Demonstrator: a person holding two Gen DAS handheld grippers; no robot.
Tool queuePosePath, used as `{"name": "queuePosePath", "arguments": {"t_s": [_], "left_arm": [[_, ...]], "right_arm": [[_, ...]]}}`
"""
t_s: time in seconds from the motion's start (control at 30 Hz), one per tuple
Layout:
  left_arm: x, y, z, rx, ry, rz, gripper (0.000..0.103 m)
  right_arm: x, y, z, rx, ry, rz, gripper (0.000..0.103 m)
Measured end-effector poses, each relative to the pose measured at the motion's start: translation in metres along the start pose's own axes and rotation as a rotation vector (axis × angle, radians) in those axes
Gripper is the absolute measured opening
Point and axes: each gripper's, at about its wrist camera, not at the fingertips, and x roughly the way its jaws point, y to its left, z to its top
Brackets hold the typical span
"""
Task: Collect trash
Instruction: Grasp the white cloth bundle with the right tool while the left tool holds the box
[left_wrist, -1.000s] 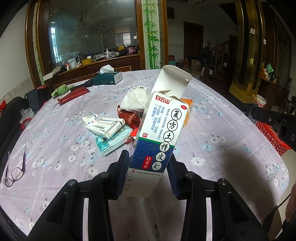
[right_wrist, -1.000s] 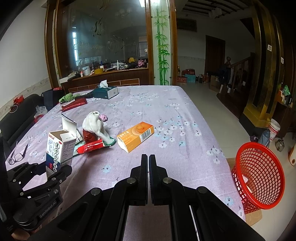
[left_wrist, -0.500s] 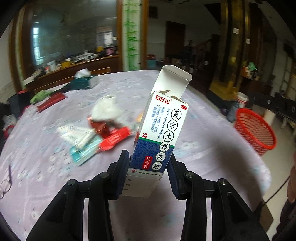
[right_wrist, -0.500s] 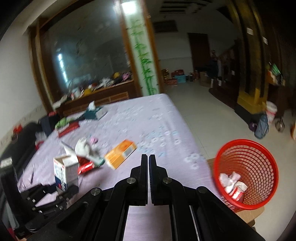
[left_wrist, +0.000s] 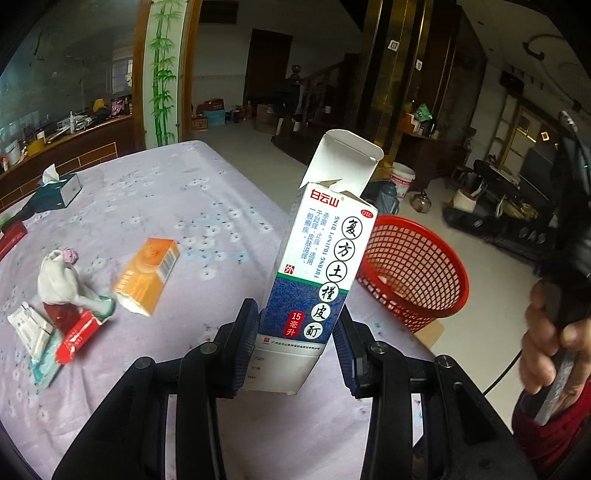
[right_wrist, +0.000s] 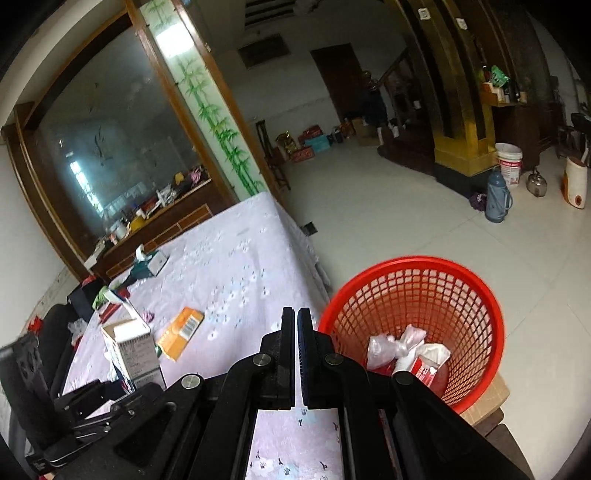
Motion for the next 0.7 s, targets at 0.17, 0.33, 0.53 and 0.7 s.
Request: {"name": "queuePosePath", "arguments": {"t_s": [0.17,0.33,0.53,0.7], "left_arm": [[-0.018,0.018,-0.011,-0.044,-0.028,0.053,0.039],[-0.057,0.078,-0.028,-0.149,-0.063,0.196,0.039],[-0.093,0.152,-0.057,-0.276,-0.090,0.356,0.039],[-0.106,0.186,-0.071,-0.348,-0.101,0.393,0.039]], "right_arm": [[0.035,0.025,-0.010,-0.062,0.098,0.075,0.004],[0.073,0.084,-0.023,-0.147,0.201,0.201,0.028],[0.104,0.171,-0.033,-0.274,0.269,0.304,0.045],[0.144,0.245,-0.049,-0.417,0.324,0.334,0.059]]}}
